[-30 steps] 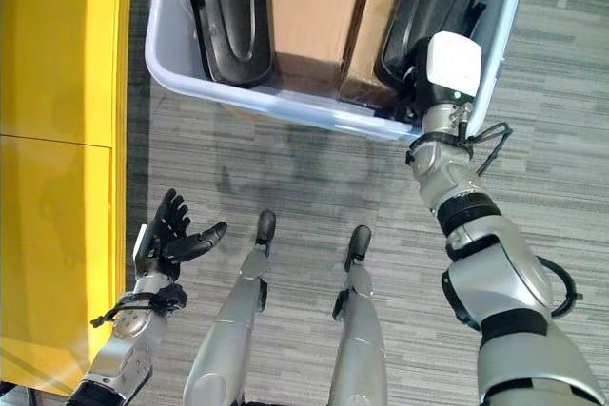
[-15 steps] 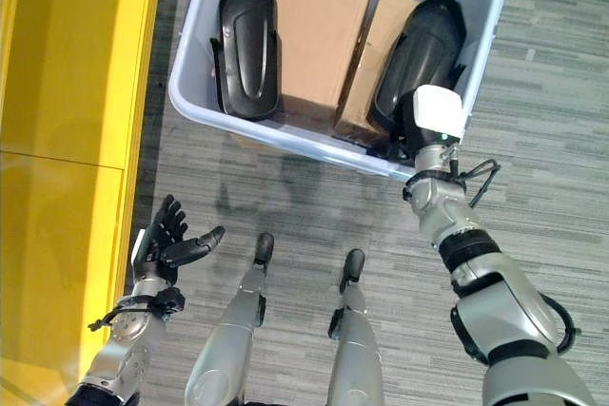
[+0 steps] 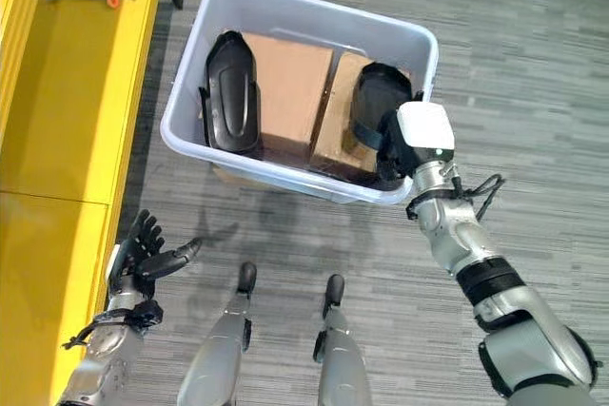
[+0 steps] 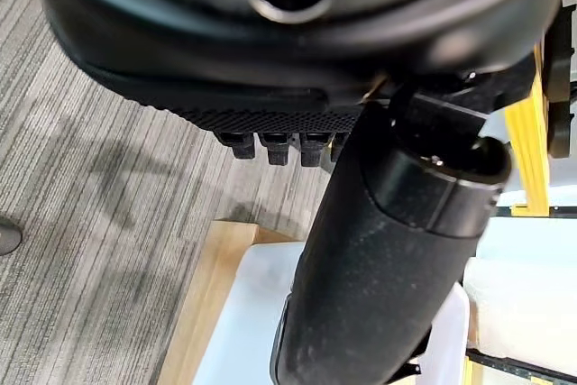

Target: Move parts from the plastic box to the shelf.

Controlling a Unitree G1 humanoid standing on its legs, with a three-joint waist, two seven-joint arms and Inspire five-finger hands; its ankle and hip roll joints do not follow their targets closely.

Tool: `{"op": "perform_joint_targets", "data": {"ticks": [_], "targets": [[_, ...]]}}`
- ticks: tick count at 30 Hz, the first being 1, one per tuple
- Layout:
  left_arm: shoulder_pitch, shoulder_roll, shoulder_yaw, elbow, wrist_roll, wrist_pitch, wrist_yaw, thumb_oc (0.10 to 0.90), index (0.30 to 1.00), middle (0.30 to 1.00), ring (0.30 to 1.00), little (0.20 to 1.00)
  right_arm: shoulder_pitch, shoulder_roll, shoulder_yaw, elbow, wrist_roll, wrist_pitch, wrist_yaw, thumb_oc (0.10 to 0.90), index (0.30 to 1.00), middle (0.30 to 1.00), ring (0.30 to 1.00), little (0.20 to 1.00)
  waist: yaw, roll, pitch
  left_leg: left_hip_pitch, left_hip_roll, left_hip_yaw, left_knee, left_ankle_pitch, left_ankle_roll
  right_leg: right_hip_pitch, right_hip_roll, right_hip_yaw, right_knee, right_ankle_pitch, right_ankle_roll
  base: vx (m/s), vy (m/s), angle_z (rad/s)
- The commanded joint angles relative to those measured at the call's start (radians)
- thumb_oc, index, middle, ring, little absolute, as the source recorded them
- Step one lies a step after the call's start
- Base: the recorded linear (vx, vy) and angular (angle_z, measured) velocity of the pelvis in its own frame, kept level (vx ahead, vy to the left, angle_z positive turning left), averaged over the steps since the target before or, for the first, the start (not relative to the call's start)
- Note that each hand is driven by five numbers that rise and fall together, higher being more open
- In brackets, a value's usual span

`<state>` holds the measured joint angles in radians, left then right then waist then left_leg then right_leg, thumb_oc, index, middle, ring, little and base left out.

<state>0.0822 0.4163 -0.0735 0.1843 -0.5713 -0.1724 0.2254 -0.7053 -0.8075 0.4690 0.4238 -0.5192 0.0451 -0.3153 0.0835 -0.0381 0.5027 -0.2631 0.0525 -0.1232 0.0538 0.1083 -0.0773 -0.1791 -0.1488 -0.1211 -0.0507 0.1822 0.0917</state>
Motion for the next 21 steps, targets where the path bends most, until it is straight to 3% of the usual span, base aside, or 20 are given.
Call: {"op": "perform_joint_targets", "data": {"ticks": [1, 10, 21], "targets": [[0.055, 0.035, -0.012, -0.033, 0.063, -0.059, -0.032, 0.900, 1.000, 1.000, 1.000, 1.000, -0.037, -0.061, -0.060, -0.037, -0.071, -0.045, -0.062, 0.400, 0.300, 0.300, 0.300, 0.300, 0.007, -0.016, -0.200, 0.066, 0.011, -0.038, -0.051, -0.072, 0.027, -0.052, -0.042, -0.018, 0.140, -0.145, 0.045, 0.07, 0.005, -0.05], [0.108, 0.027, 0.022, -0.024, 0.086, -0.032, -0.060, 0.900, 1.000, 1.000, 1.000, 1.000, -0.004, -0.101, -0.088, -0.141, -0.138, -0.066, -0.026, 0.400, 0.300, 0.300, 0.300, 0.300, 0.000, -0.029, -0.309, 0.158, 0.026, -0.027, -0.084, -0.088, 0.029, 0.037, -0.039, -0.021, 0.106, -0.152, 0.053, 0.07, 0.007, 0.00], [0.156, -0.012, 0.072, 0.002, 0.116, -0.006, -0.068, 0.900, 1.000, 1.000, 1.000, 1.000, 0.103, -0.067, -0.163, -0.337, -0.169, -0.111, 0.010, 0.400, 0.300, 0.300, 0.300, 0.300, -0.009, -0.034, -0.416, 0.237, 0.053, -0.008, -0.109, -0.089, 0.027, 0.099, -0.020, 0.004, 0.096, -0.167, 0.048, 0.03, -0.013, -0.06]]}}
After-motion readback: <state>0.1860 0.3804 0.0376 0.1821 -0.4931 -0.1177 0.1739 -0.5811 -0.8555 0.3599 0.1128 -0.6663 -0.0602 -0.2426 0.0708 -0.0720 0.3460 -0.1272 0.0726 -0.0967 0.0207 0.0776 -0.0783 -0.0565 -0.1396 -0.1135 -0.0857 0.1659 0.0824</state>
